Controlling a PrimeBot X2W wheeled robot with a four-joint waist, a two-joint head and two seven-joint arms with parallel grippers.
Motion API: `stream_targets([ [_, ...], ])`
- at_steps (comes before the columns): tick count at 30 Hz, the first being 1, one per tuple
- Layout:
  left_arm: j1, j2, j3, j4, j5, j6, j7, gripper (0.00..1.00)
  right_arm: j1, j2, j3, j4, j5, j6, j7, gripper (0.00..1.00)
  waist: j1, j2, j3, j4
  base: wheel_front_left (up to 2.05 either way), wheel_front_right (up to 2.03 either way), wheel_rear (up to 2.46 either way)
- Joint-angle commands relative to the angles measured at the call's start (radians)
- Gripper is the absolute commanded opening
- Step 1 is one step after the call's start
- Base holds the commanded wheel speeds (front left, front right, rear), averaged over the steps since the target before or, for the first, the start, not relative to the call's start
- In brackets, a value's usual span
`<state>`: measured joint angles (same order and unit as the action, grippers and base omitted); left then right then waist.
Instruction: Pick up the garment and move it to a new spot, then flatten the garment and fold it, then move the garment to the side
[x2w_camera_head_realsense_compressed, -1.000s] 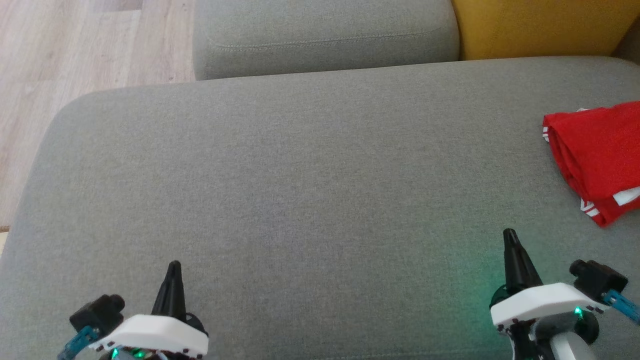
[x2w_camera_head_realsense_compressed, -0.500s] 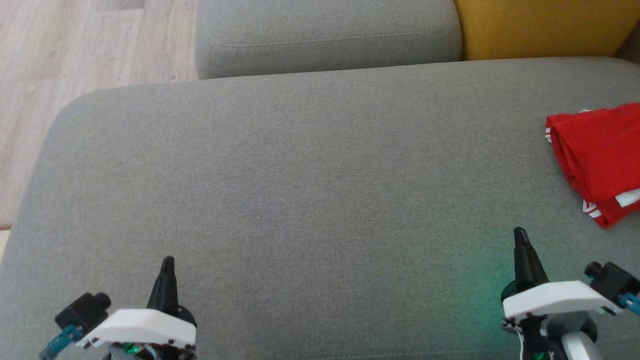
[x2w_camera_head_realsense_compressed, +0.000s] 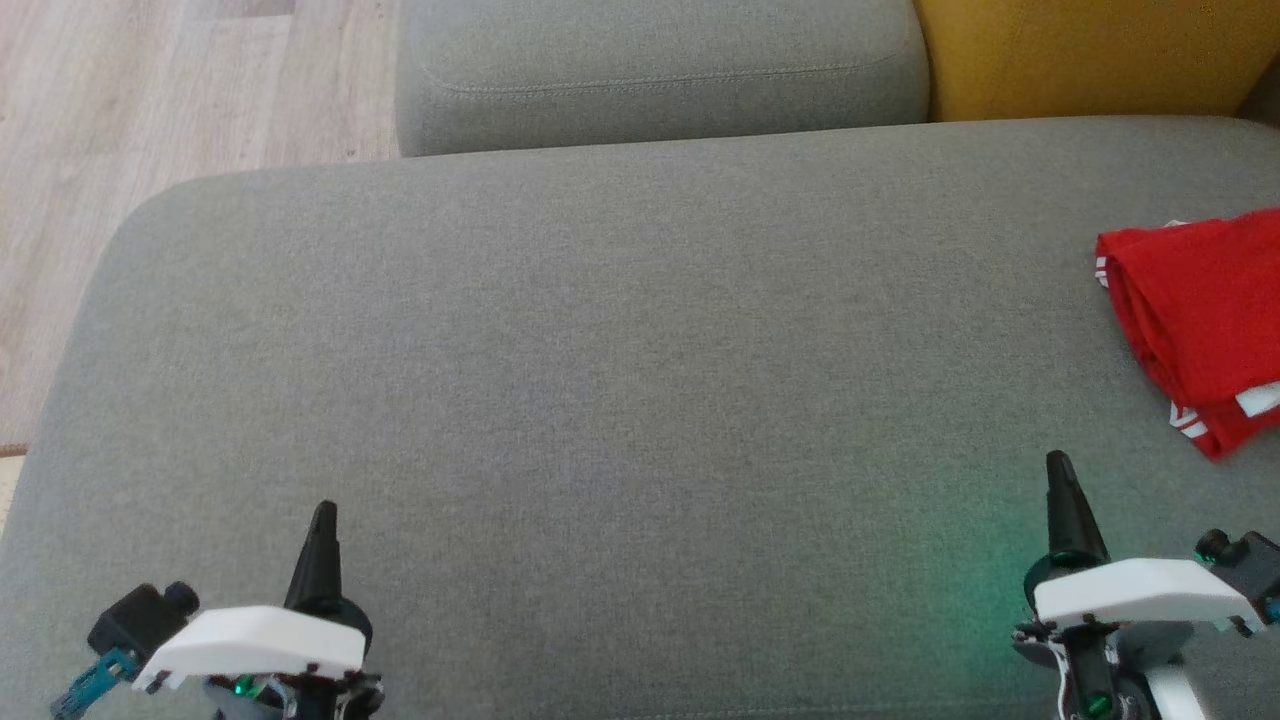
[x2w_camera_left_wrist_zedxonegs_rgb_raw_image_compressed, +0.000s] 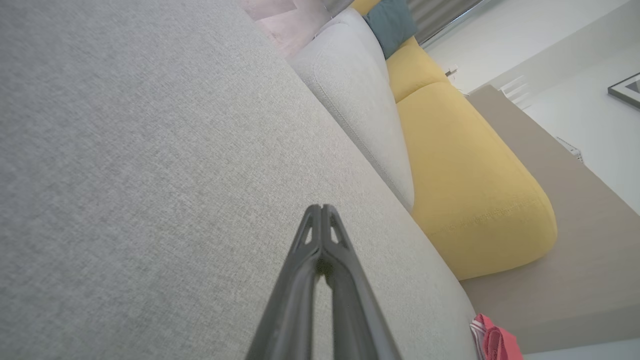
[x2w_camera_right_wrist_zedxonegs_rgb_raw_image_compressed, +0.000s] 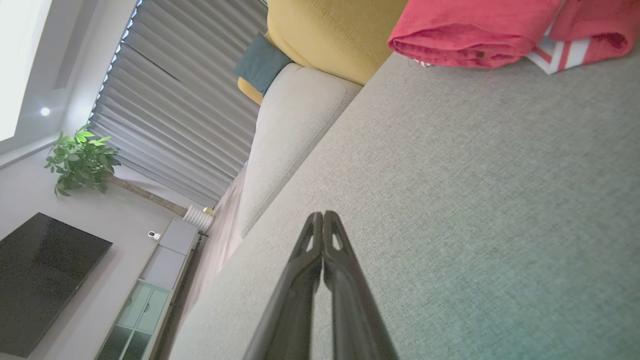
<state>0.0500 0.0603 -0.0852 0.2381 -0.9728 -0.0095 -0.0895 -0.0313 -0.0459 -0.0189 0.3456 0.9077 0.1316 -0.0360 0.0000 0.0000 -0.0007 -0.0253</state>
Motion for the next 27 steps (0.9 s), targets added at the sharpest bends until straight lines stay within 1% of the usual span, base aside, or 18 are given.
stream_targets([
  [1, -0.058, 0.016, 0.027, -0.024, -0.035, -0.012, 0.008, 0.00, -0.057, -0.004, 0.001, -0.040, 0.039, -0.001, 0.009, 0.00, 0.0000, 0.0000, 0.000, 0.001, 0.00, 0.00, 0.00],
  [27, -0.100, 0.017, 0.085, -0.011, -0.308, -0.059, 0.079, 0.00, -0.065, -0.005, -0.040, -0.067, 0.325, -0.001, 0.069, 0.00, 0.0000, 0.0000, 0.002, 0.011, 0.00, 0.00, 0.00],
])
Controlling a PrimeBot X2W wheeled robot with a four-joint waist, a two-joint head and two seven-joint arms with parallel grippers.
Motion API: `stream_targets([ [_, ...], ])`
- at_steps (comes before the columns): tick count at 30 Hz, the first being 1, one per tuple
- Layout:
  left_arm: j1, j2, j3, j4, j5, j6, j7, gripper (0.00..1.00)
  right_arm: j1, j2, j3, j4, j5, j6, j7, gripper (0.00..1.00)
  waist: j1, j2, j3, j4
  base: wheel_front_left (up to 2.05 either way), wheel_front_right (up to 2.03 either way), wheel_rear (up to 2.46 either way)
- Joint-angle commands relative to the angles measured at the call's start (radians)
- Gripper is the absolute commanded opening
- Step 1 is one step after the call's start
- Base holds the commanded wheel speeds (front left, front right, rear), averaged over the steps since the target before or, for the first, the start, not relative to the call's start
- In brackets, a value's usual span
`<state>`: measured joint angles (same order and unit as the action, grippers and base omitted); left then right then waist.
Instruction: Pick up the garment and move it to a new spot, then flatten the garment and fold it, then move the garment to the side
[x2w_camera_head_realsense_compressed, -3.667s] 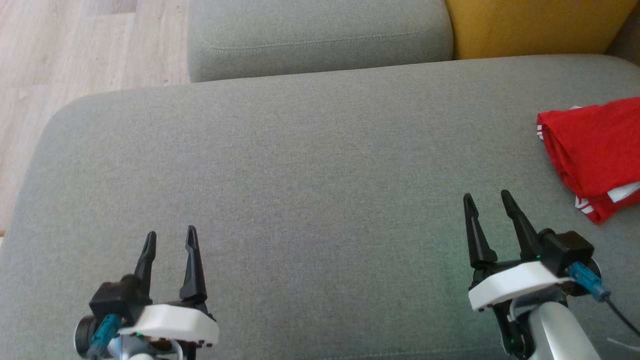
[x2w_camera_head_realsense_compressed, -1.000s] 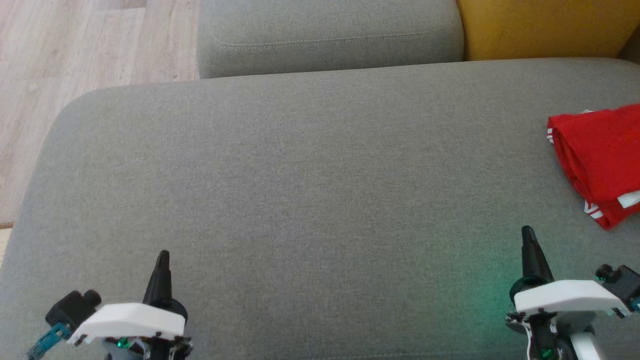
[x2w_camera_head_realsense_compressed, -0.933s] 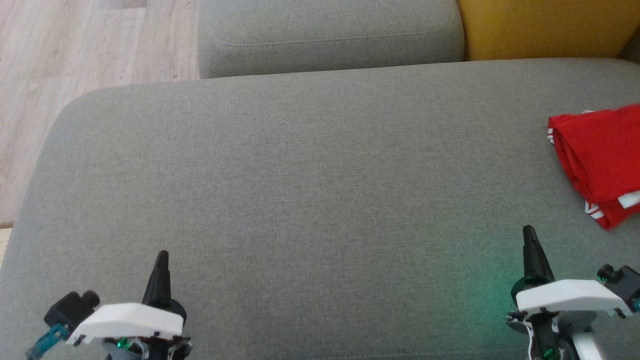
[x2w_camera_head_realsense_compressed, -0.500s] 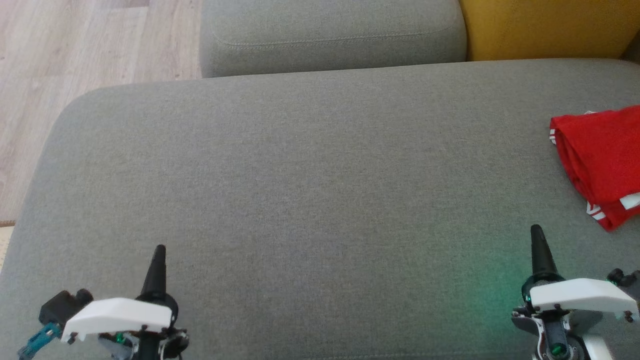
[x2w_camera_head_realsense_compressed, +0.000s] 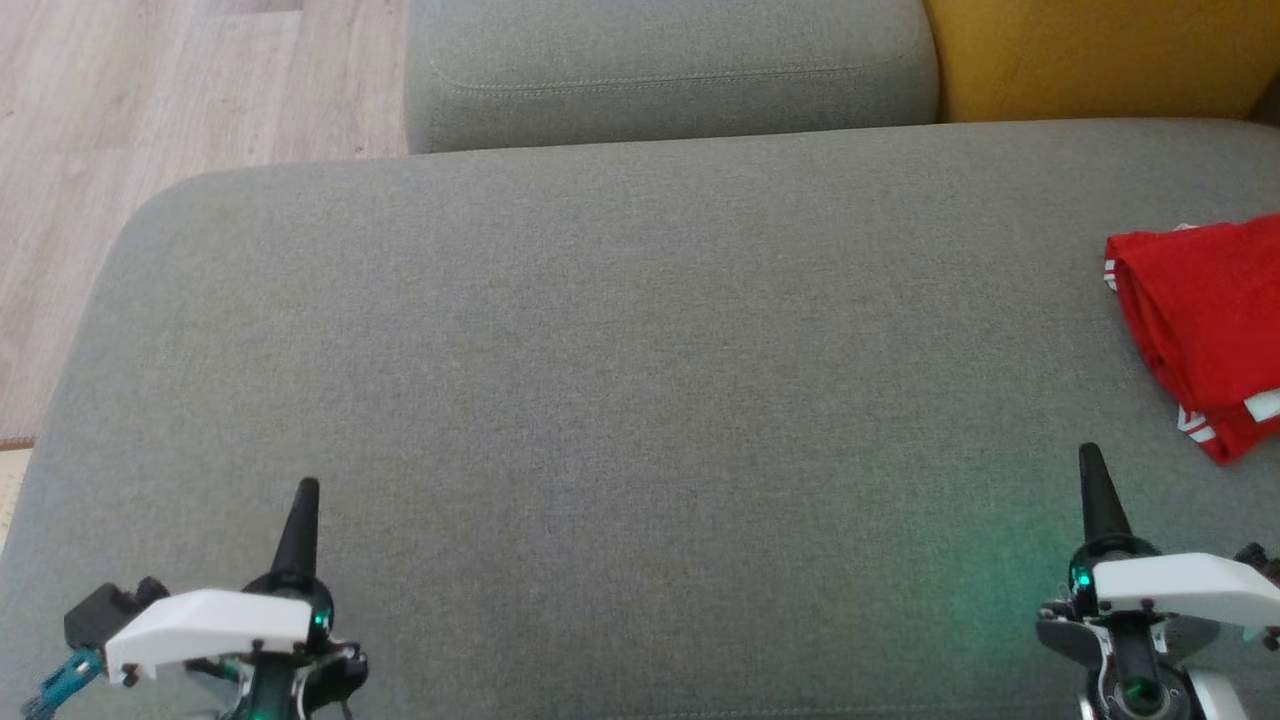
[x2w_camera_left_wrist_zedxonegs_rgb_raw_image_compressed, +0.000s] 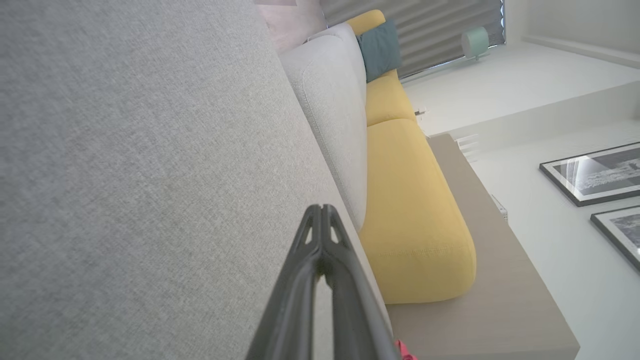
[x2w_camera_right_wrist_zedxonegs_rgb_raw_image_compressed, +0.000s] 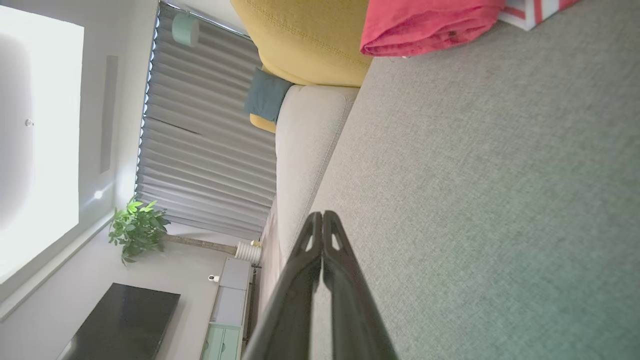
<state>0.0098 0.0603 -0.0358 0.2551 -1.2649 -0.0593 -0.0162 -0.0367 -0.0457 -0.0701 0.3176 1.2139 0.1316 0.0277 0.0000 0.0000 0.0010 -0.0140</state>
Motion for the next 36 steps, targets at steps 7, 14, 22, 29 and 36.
stream_targets([
  [7, -0.072, 0.016, 0.052, -0.025, -0.092, -0.022, 0.026, 0.00, -0.062, -0.005, 0.000, -0.046, 0.099, -0.001, 0.023, 0.00, 0.0000, 0.0000, 0.000, 0.003, 0.00, 0.00, 0.00],
  [14, -0.083, 0.016, 0.069, -0.021, -0.168, -0.036, 0.047, 0.00, -0.065, -0.005, -0.012, -0.053, 0.179, -0.001, 0.039, 0.00, 0.0000, 0.0000, 0.001, 0.006, 0.00, 0.00, 0.00],
  [22, -0.097, 0.015, 0.089, -0.017, -0.254, -0.051, 0.070, 0.00, -0.067, -0.005, -0.025, -0.062, 0.270, -0.001, 0.059, 0.00, 0.0000, 0.0000, 0.001, 0.009, 0.00, 0.00, 0.00],
  [29, -0.107, 0.014, 0.104, -0.014, -0.318, -0.062, 0.088, 0.00, -0.069, -0.006, -0.035, -0.068, 0.339, -0.001, 0.073, 0.00, 0.0000, 0.0000, 0.002, 0.012, 0.00, 0.00, 0.00],
  [36, -0.115, 0.013, 0.117, -0.011, -0.371, -0.071, 0.103, 0.00, -0.071, -0.006, -0.043, -0.073, 0.395, -0.001, 0.085, 0.00, 0.0000, 0.0000, 0.002, 0.014, 0.00, 0.00, 0.00],
])
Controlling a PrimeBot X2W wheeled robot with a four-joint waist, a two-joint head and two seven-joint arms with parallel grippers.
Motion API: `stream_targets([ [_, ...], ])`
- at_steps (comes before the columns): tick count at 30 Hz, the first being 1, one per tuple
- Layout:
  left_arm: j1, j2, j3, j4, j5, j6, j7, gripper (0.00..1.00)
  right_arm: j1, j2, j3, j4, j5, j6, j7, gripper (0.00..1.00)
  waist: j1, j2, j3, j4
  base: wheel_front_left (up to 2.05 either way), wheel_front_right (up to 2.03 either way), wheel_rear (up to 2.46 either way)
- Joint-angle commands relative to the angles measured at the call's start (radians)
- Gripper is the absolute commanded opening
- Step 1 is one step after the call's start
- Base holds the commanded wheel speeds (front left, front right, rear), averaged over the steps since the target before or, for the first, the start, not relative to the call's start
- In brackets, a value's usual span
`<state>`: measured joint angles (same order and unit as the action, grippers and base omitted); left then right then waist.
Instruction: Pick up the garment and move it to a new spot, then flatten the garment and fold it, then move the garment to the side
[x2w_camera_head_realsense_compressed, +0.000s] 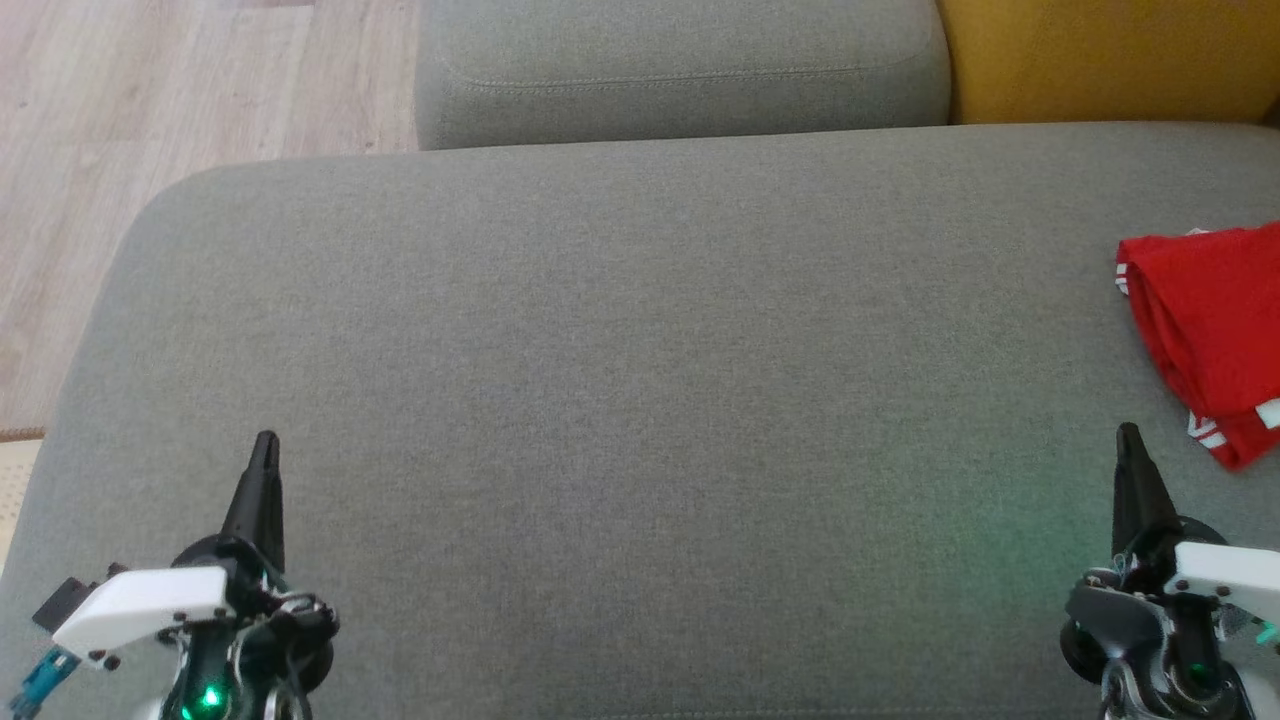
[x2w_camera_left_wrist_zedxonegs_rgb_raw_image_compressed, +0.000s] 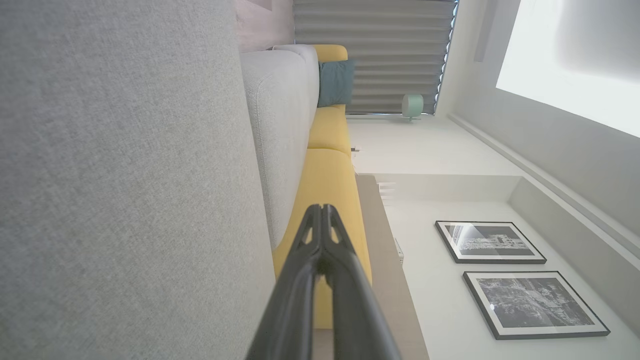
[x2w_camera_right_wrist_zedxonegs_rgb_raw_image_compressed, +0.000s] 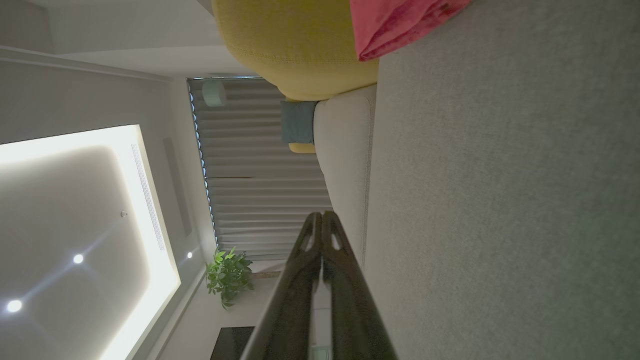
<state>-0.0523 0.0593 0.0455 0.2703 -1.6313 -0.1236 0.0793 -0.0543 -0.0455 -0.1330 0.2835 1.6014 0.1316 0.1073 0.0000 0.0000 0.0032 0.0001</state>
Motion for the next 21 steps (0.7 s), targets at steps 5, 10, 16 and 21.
stream_targets([
  [5, -0.053, 0.013, 0.038, -0.026, -0.003, -0.007, 0.010, 0.00, -0.054, -0.006, 0.020, -0.039, 0.008, -0.001, 0.006, 0.00, 0.0000, 0.0000, 0.000, 0.000, 0.00, 0.00, 0.00],
  [10, -0.053, 0.012, 0.040, -0.026, -0.001, -0.007, 0.011, 0.00, -0.054, -0.006, 0.019, -0.039, 0.007, -0.001, 0.006, 0.00, 0.0000, 0.0000, 0.000, 0.000, 0.00, 0.00, 0.00],
  [16, -0.053, 0.010, 0.042, -0.026, 0.001, -0.007, 0.013, 0.00, -0.054, -0.006, 0.019, -0.039, 0.007, -0.001, 0.006, 0.00, 0.0000, 0.0000, 0.000, 0.000, 0.00, 0.00, 0.00],
  [21, -0.054, 0.009, 0.044, -0.026, 0.002, -0.007, 0.014, 0.00, -0.054, -0.005, 0.019, -0.039, 0.007, -0.001, 0.006, 0.00, 0.0000, 0.0000, 0.000, 0.000, 0.00, 0.00, 0.00],
])
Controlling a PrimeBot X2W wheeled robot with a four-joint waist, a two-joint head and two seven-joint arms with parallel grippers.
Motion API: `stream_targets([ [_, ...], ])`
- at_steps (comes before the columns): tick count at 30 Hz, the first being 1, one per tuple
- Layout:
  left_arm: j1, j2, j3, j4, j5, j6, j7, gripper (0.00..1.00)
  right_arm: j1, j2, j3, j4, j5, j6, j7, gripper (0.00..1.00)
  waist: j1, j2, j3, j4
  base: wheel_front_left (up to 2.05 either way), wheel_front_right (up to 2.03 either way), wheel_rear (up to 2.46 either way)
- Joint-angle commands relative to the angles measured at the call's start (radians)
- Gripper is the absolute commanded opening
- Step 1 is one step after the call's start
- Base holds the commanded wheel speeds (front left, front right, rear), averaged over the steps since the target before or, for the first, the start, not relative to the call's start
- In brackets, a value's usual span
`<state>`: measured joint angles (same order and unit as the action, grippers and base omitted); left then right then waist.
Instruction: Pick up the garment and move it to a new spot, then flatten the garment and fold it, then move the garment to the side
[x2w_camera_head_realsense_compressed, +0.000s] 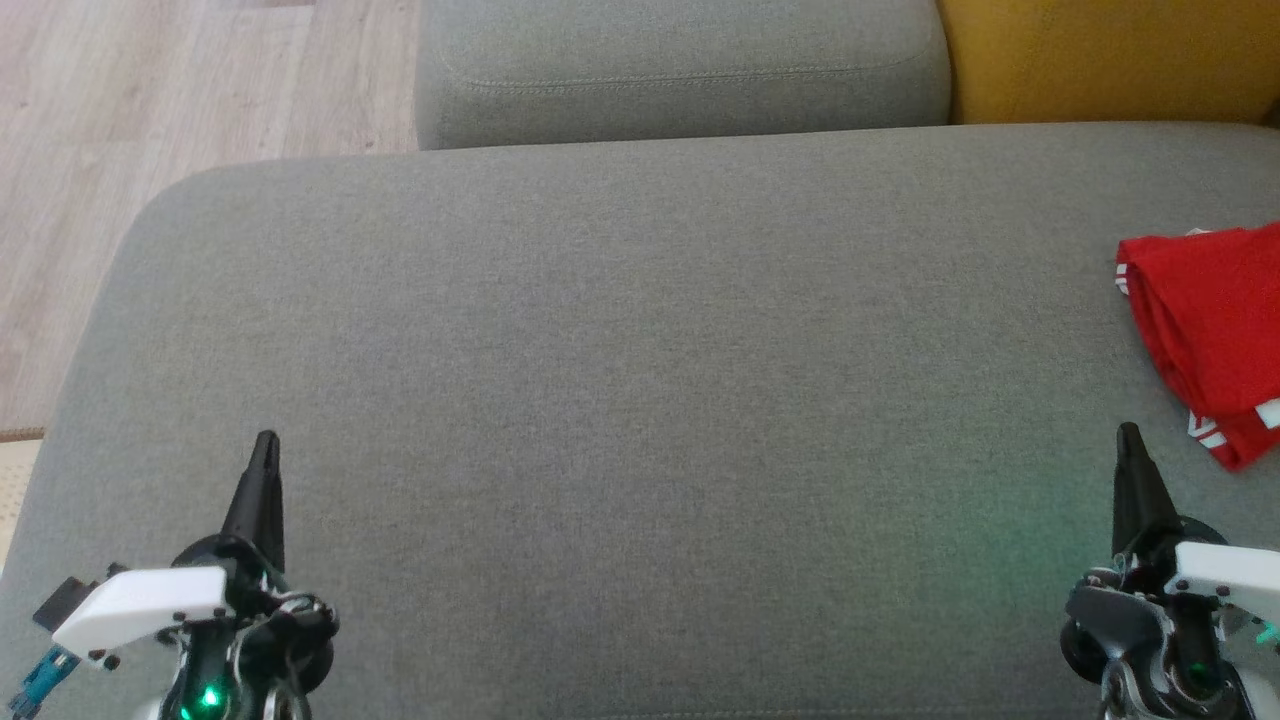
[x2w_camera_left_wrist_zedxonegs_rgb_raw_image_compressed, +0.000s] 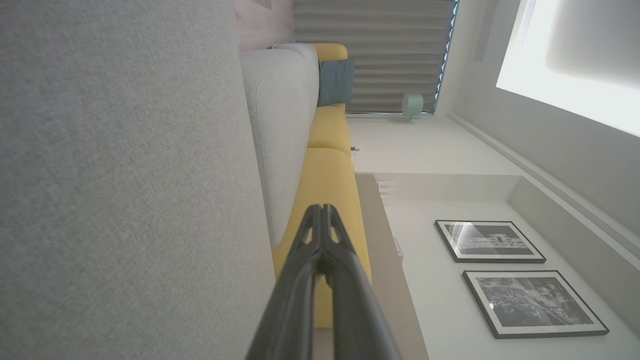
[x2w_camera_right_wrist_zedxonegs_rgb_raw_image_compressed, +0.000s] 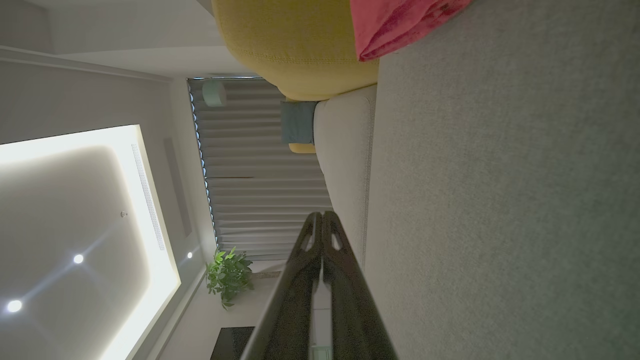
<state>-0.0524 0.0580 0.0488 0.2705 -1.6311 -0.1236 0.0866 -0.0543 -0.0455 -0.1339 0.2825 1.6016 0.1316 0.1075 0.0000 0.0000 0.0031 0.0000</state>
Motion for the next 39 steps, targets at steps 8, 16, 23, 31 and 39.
stream_targets([
  [8, -0.054, 0.008, 0.043, -0.026, 0.004, -0.007, 0.009, 0.00, -0.054, -0.005, 0.020, -0.038, 0.007, -0.001, 0.006, 0.00, 0.0000, 0.0000, 0.000, 0.000, 0.00, 0.00, 0.00],
  [16, -0.054, 0.007, 0.045, -0.026, 0.006, -0.007, 0.011, 0.00, -0.054, -0.005, 0.020, -0.038, 0.007, -0.001, 0.006, 0.00, 0.0000, 0.0000, 0.000, 0.000, 0.00, 0.00, 0.00],
  [23, -0.054, 0.006, 0.047, -0.026, 0.007, -0.007, 0.012, 0.00, -0.054, -0.005, 0.020, -0.038, 0.007, -0.001, 0.006, 0.00, 0.0000, 0.0000, 0.000, 0.000, 0.00, 0.00, 0.00],
  [31, -0.054, 0.004, 0.049, -0.026, 0.009, -0.007, 0.014, 0.00, -0.054, -0.005, 0.020, -0.038, 0.007, -0.001, 0.006, 0.00, 0.0000, 0.0000, 0.000, 0.000, 0.00, 0.00, 0.00],
  [39, -0.054, 0.003, 0.050, -0.026, 0.011, -0.007, 0.015, 0.00, -0.054, -0.005, 0.020, -0.038, 0.007, -0.001, 0.006, 0.00, 0.0000, 0.0000, 0.000, 0.000, 0.00, 0.00, 0.00],
])
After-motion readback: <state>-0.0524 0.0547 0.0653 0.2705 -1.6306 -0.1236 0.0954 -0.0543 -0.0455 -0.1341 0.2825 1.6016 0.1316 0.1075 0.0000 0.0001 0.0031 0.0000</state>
